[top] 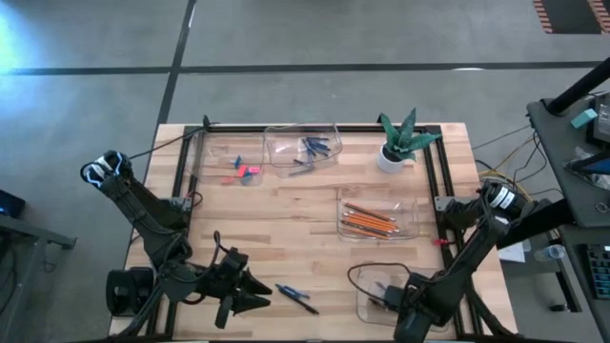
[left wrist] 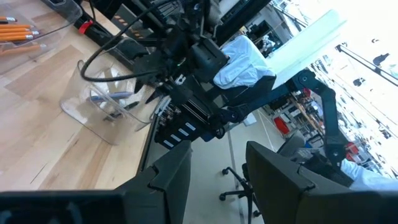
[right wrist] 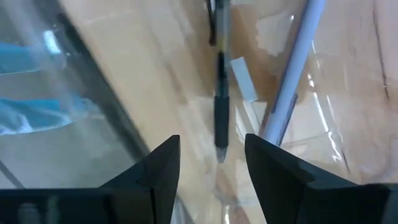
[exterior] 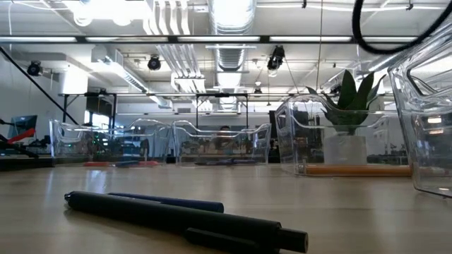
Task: Sort crayons/erasers/pens/pencils in bins
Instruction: Put the blue crayon into the top right transparent bin
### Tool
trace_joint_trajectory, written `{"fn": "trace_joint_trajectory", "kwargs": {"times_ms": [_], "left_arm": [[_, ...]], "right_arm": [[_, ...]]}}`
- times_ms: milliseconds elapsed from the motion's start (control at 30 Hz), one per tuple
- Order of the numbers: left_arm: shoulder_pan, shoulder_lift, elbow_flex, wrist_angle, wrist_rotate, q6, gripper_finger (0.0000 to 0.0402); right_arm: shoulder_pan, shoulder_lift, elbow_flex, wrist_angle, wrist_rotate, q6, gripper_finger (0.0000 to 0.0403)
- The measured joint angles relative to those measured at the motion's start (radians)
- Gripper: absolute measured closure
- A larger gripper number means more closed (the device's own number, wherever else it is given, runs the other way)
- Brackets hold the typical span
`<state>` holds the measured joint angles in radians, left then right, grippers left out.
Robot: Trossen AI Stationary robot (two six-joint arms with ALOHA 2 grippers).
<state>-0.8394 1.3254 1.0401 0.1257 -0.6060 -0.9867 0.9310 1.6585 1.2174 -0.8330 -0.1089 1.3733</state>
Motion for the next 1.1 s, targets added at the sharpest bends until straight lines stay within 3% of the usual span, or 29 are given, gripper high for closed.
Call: {"fn": "trace_joint_trajectory", "kwargs": {"times_ms": [400, 867, 1100], "left_arm": [[0.000, 0.000, 0.000, 0.000, 0.000, 0.000, 0.0260], [0.000, 0.000, 0.000, 0.003, 0.026, 0.000, 0.0260], [-0.001, 0.000, 0.000, 0.017, 0.064, 0.000, 0.0260]], "right_arm": [[-0.002, 0.000, 0.176, -0.117, 0.016, -0.022, 0.0229], [-0.045, 0.000, 0.327, -0.180, 0.405, -0.078, 0.0234], [-0.130, 0.007, 0.328, -0.145, 0.424, -0.131, 0.0234]]}}
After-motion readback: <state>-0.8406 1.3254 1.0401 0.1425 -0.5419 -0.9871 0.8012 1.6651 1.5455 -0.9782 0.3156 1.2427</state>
